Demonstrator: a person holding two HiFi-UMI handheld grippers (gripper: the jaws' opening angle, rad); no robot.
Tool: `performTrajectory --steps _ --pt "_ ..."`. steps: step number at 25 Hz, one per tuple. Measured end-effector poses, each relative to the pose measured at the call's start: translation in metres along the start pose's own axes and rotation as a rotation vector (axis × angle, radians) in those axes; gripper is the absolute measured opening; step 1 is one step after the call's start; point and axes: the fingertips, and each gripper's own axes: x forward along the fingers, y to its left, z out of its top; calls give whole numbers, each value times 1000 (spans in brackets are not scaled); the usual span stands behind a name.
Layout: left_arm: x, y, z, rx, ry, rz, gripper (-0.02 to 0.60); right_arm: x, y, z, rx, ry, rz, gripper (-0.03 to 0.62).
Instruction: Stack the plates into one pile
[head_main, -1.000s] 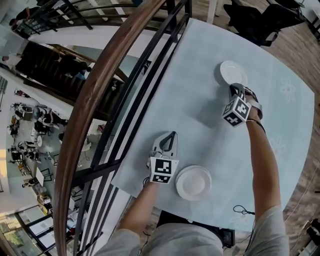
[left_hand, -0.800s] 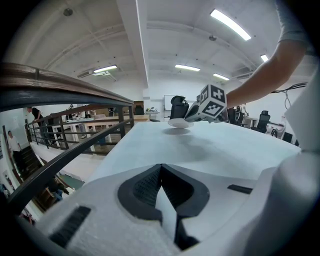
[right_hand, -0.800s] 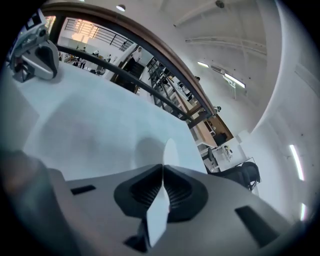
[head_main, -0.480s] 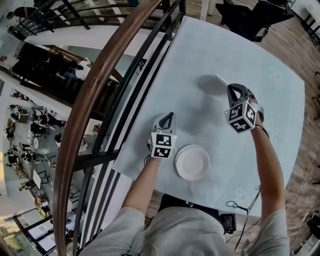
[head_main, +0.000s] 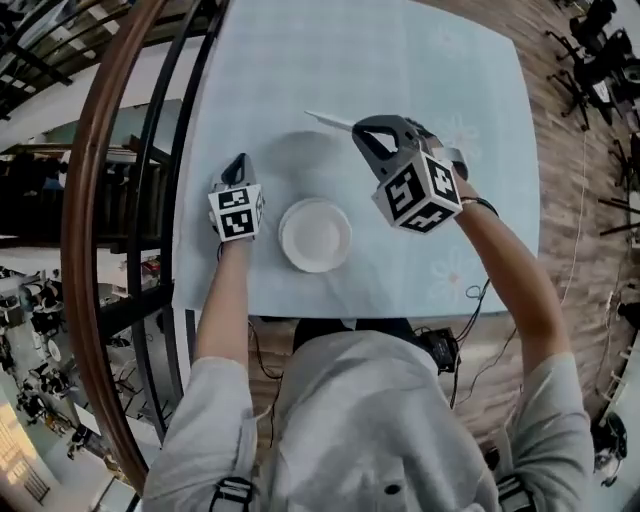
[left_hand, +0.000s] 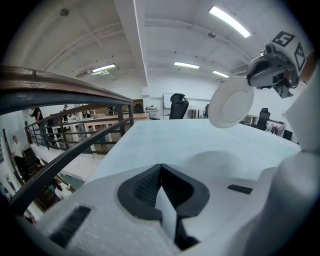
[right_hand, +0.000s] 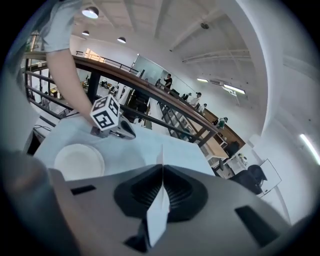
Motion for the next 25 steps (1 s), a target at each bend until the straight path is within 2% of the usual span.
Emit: performTrajectory --steps 7,10,14,25 --pt "-5 -53 -11 9 7 -44 17 -64 70 -18 13 -30 41 31" --pt "-15 -48 -11 3 -9 -29 17 -68 94 -10 5 -70 53 31" --pt "-3 -50 -7 -3 0 -38 17 -64 110 -10 -23 -85 64 31" --pt "-16 -57 -12 6 0 -29 17 -83 175 -14 -161 -132 108 31"
